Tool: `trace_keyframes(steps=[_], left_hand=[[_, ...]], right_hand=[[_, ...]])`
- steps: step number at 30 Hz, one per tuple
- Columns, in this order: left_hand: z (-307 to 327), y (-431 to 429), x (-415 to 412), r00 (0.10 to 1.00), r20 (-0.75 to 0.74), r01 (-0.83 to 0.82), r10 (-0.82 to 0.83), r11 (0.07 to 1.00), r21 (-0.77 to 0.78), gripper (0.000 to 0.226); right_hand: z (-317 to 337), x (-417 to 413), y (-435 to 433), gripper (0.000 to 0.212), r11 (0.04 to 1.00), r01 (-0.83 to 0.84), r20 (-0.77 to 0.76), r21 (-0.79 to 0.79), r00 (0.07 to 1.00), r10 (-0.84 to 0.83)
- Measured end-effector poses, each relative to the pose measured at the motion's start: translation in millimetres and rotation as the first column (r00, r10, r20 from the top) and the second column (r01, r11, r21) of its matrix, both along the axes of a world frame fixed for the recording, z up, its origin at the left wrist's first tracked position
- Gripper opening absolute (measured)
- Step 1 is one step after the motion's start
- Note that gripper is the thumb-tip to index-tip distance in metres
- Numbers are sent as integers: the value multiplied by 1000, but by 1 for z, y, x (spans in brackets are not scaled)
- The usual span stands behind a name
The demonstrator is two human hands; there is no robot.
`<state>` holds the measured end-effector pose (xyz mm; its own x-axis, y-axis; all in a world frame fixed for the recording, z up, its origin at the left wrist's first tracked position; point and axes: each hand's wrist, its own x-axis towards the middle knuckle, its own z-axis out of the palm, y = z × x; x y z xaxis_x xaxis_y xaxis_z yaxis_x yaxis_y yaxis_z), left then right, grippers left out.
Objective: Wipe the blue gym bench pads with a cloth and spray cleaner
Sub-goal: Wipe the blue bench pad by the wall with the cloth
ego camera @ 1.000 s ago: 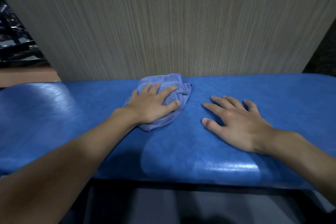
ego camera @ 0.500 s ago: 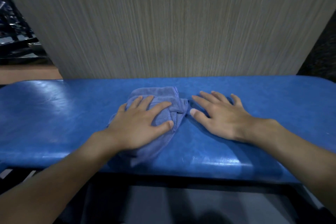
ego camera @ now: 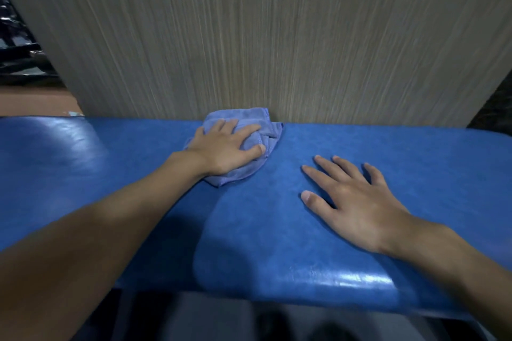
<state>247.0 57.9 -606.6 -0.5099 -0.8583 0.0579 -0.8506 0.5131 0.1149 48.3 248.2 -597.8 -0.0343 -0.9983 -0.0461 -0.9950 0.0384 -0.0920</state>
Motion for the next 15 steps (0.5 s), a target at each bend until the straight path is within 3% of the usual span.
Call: trace_keyframes(steps=[6, 11, 15], left_hand=[[1, 88, 32, 998, 54, 18, -16, 1000, -25, 86], [0, 158, 62, 992, 124, 7, 3, 997, -81, 91], [1, 163, 66, 995, 97, -15, 22, 997, -78, 89]], right_hand=[[0, 1, 1, 64, 1000, 11, 9, -3, 1000, -11], [14, 11, 3, 58, 1000, 9, -139, -10, 990, -11], [16, 31, -1, 56, 992, -1, 56, -128, 998, 8]])
